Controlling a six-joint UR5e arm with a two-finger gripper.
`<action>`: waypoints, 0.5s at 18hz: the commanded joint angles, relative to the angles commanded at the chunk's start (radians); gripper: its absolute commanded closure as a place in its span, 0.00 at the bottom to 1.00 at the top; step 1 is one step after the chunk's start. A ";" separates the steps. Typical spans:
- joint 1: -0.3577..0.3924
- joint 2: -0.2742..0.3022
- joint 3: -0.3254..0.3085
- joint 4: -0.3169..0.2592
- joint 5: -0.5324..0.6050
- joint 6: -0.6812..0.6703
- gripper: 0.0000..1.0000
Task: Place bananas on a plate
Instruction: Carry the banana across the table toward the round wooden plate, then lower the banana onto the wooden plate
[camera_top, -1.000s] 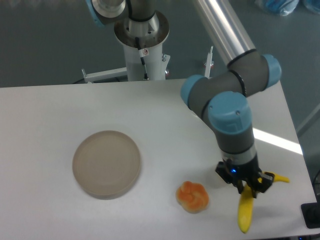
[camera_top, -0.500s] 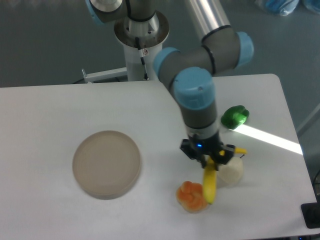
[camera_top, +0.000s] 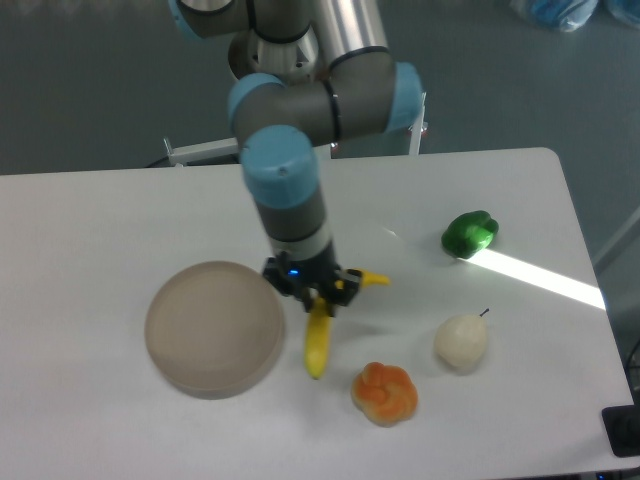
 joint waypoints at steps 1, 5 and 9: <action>-0.020 -0.002 -0.002 -0.002 0.002 -0.034 0.63; -0.071 -0.008 -0.049 0.005 0.015 -0.074 0.63; -0.126 -0.015 -0.083 0.018 0.092 -0.065 0.63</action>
